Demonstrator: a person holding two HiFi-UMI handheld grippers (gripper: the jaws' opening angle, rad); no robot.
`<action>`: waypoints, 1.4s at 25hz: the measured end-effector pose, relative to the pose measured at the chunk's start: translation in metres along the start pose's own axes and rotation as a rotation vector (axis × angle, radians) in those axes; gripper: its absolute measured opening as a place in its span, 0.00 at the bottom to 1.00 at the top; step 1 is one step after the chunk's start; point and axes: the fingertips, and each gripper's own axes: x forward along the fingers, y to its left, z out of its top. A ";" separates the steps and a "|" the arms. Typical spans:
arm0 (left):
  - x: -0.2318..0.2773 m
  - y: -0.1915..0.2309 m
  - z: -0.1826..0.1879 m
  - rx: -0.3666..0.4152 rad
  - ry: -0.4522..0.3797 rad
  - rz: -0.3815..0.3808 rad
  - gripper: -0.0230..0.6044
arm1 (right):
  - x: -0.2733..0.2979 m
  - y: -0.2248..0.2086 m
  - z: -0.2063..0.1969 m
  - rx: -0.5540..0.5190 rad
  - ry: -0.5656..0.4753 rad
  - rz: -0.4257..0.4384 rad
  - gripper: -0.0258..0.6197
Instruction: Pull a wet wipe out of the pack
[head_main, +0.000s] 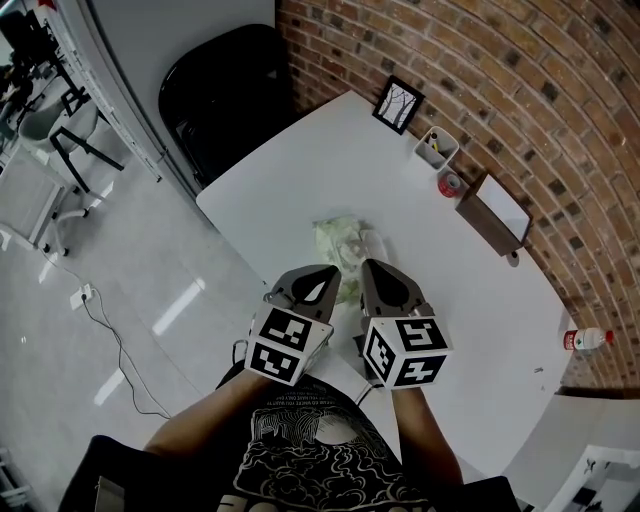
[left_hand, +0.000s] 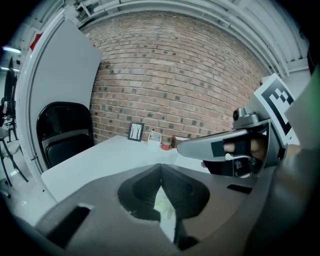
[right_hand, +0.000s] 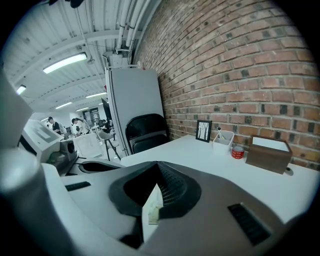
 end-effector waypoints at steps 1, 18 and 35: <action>-0.001 -0.001 0.000 0.001 -0.001 0.000 0.06 | -0.002 0.001 0.001 -0.003 -0.003 0.001 0.06; -0.020 -0.019 0.007 0.015 -0.045 0.021 0.06 | -0.033 0.014 0.008 -0.015 -0.056 0.020 0.06; -0.043 -0.045 0.007 0.003 -0.086 0.036 0.06 | -0.075 0.024 0.009 -0.039 -0.099 0.022 0.06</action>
